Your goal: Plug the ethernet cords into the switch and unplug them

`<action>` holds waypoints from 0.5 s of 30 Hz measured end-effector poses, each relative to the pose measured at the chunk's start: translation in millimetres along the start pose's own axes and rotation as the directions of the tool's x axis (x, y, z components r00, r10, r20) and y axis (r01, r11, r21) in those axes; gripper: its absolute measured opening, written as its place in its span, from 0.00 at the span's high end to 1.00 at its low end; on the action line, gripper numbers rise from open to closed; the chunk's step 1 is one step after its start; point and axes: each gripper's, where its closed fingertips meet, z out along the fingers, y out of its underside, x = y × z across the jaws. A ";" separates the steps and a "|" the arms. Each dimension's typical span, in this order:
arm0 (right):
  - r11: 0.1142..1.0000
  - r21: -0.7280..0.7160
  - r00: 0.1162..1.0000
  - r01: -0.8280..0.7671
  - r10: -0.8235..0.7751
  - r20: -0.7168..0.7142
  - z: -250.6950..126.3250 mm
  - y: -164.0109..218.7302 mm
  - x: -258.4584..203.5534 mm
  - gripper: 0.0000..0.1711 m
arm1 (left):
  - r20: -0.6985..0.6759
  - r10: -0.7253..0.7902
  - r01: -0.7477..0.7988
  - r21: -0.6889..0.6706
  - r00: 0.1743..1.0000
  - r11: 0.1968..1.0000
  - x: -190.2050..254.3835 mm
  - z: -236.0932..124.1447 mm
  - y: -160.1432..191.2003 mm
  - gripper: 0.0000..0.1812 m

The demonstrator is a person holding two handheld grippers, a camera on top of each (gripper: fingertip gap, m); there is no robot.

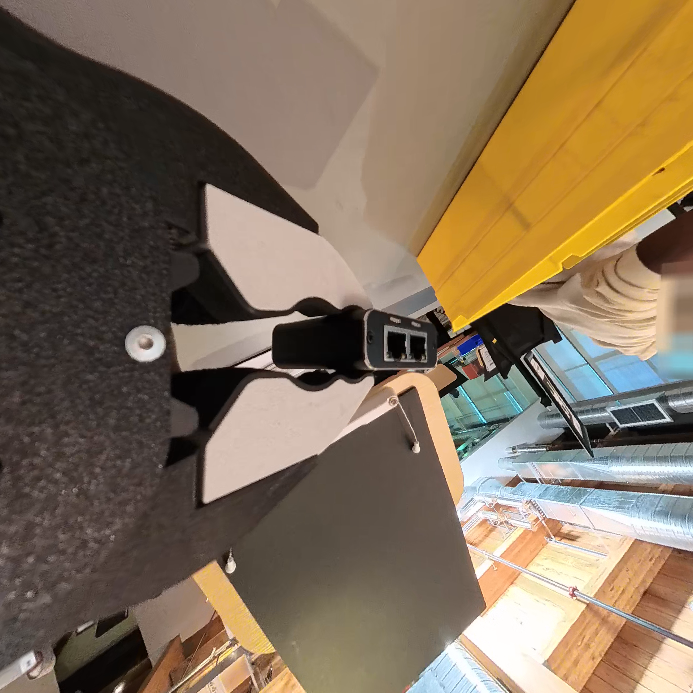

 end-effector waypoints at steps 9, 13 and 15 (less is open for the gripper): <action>1.000 -0.005 0.999 -0.024 0.024 -0.021 -1.4 2.1 5.8 0.86 | -0.463 -0.581 0.666 0.030 0.670 0.745 66.5 73.4 61.9 0.98; 1.000 -0.005 1.000 -0.021 0.021 -0.011 -0.8 2.0 3.5 0.86 | -0.286 -0.636 0.653 -0.042 0.717 0.756 48.1 96.4 127.2 0.98; 1.000 -0.003 1.000 -0.019 0.019 -0.007 -0.4 1.6 2.6 0.86 | -0.153 -0.600 0.600 -0.049 0.785 0.798 32.7 97.1 149.3 0.98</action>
